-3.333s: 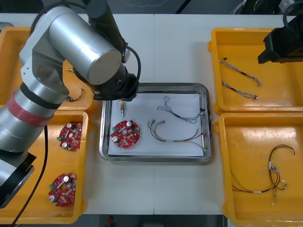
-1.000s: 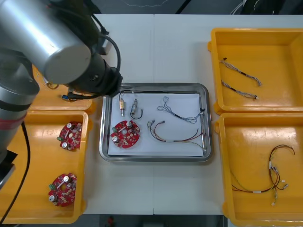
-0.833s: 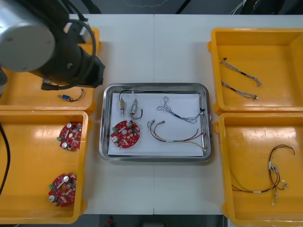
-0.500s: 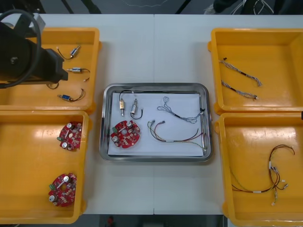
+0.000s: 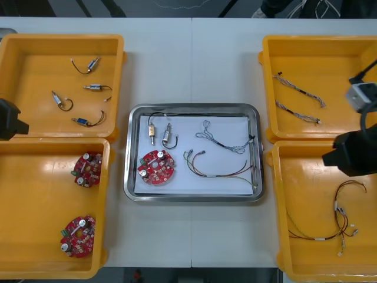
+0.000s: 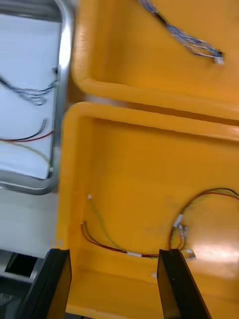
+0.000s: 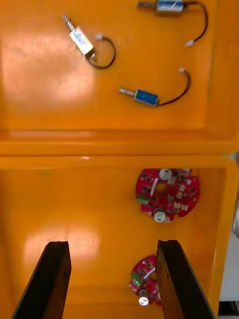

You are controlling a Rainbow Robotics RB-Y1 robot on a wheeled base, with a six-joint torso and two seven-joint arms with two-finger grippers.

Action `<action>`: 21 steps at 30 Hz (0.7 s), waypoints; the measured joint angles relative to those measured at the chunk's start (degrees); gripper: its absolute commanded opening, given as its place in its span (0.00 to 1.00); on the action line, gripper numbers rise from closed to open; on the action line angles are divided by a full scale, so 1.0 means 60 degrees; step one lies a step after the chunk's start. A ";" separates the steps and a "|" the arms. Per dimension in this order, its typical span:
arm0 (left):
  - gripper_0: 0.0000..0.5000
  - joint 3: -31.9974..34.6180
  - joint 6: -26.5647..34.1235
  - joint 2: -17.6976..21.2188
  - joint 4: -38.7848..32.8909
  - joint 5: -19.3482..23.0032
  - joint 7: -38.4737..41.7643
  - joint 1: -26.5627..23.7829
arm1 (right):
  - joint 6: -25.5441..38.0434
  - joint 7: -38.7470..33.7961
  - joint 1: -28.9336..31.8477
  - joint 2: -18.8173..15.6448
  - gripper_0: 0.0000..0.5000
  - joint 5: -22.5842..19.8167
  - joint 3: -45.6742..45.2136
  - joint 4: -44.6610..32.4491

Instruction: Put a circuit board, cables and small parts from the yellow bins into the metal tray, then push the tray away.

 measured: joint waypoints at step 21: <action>1.00 0.0824 0.0003 0.0015 -0.0318 0.0049 -0.0179 0.1939 | 0.0004 0.0288 -0.4564 0.2168 1.00 0.1196 0.5357 0.2280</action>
